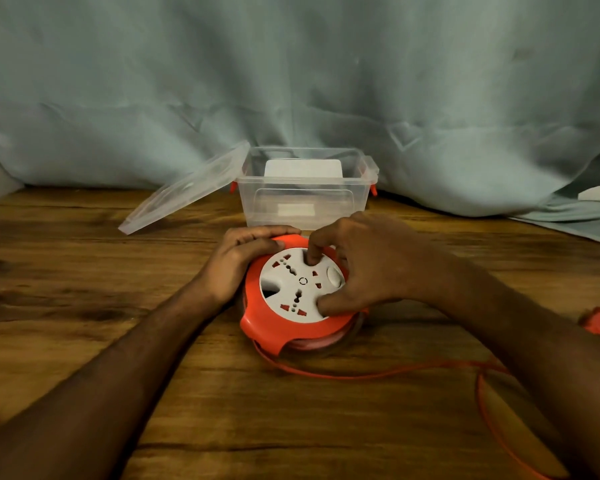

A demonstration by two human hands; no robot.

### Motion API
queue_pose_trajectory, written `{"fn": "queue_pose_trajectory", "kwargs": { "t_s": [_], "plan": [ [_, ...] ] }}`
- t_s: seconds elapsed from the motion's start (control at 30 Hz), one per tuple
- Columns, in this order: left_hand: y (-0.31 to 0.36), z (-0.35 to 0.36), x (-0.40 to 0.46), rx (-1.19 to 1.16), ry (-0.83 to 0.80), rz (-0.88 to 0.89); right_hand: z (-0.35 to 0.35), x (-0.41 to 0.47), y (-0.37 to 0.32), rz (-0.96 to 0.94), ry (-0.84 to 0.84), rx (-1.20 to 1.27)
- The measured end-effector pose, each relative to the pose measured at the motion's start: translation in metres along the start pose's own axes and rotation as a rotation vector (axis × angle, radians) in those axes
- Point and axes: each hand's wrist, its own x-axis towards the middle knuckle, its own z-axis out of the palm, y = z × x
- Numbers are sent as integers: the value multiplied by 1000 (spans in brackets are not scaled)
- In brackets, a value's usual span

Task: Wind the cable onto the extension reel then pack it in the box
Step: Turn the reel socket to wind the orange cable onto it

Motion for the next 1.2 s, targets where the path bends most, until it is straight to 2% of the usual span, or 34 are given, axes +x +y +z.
{"fn": "queue_pose_trajectory", "kwargs": {
  "t_s": [0.2, 0.73, 0.87, 1.07, 1.2],
  "plan": [
    [-1, -1, 1, 10, -4, -16, -6, -2, -3, 31, -25, -3],
    [-3, -1, 2, -47, -48, -42, 6, -3, -32, 181, 82, 38],
    [-3, 0, 1, -72, -55, -61, 5, -3, -35, 199, 52, 41],
    [-1, 1, 1, -85, -8, -22, 6, -2, -24, 57, 160, -13],
    [-1, 1, 0, -72, -12, -10, -5, 1, -9, -128, 20, 86]
  ]
}}
